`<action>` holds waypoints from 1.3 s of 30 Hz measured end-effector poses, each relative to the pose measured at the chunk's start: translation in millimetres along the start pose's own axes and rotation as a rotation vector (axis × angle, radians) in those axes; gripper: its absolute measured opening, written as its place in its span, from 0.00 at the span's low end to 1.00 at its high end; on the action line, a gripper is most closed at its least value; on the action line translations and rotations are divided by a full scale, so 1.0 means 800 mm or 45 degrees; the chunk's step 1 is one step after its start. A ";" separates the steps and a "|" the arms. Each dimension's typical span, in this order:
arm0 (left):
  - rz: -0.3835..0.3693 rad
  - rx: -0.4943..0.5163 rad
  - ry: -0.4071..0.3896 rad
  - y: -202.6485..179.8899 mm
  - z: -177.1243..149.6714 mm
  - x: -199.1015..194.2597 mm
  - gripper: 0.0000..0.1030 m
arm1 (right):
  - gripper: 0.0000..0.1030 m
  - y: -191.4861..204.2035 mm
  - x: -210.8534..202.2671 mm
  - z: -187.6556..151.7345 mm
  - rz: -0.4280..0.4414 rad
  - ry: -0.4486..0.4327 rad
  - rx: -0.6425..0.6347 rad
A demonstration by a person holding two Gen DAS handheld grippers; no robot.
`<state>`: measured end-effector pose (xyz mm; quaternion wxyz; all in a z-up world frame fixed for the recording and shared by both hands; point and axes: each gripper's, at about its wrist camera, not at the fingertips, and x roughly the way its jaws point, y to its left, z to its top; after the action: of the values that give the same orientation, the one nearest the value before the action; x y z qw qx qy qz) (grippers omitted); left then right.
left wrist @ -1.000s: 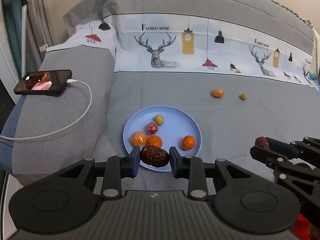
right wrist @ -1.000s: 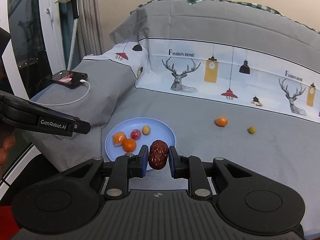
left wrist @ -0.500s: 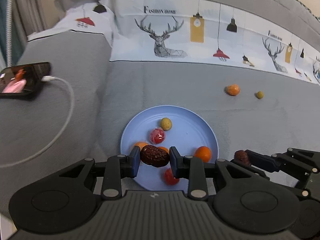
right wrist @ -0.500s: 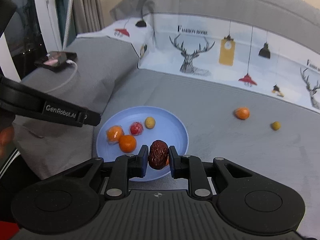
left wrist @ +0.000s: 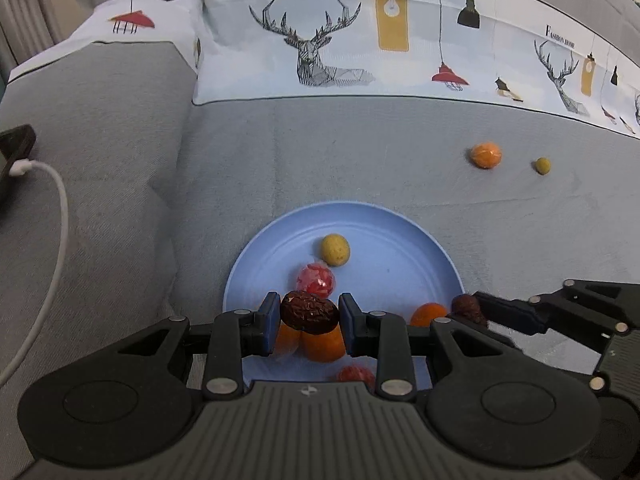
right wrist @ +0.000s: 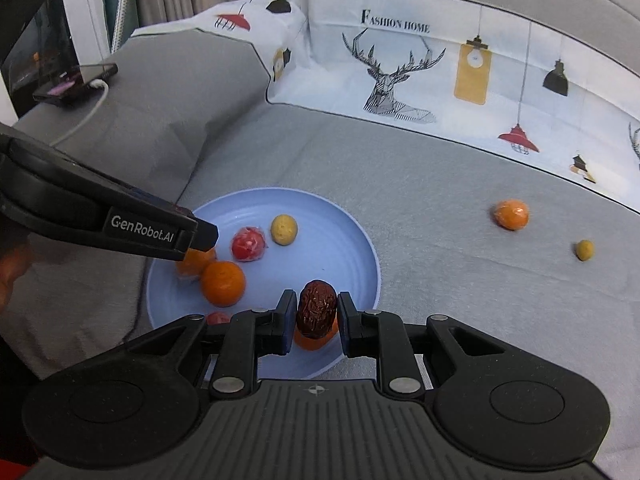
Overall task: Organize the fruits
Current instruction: 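Open both tools to release the red dates onto the plate, then lift both tools away from the plate and hold them still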
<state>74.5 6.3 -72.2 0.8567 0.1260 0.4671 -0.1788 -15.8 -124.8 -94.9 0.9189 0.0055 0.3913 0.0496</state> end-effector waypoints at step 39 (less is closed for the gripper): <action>0.197 0.000 -0.259 -0.044 -0.147 -0.231 1.00 | 0.99 0.049 -0.243 -0.087 -0.150 -0.244 0.009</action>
<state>-121.6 54.1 20.1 0.9109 0.1427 0.3667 -0.1241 -203.2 -106.5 -1.9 0.9534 -0.0096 0.3015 -0.0066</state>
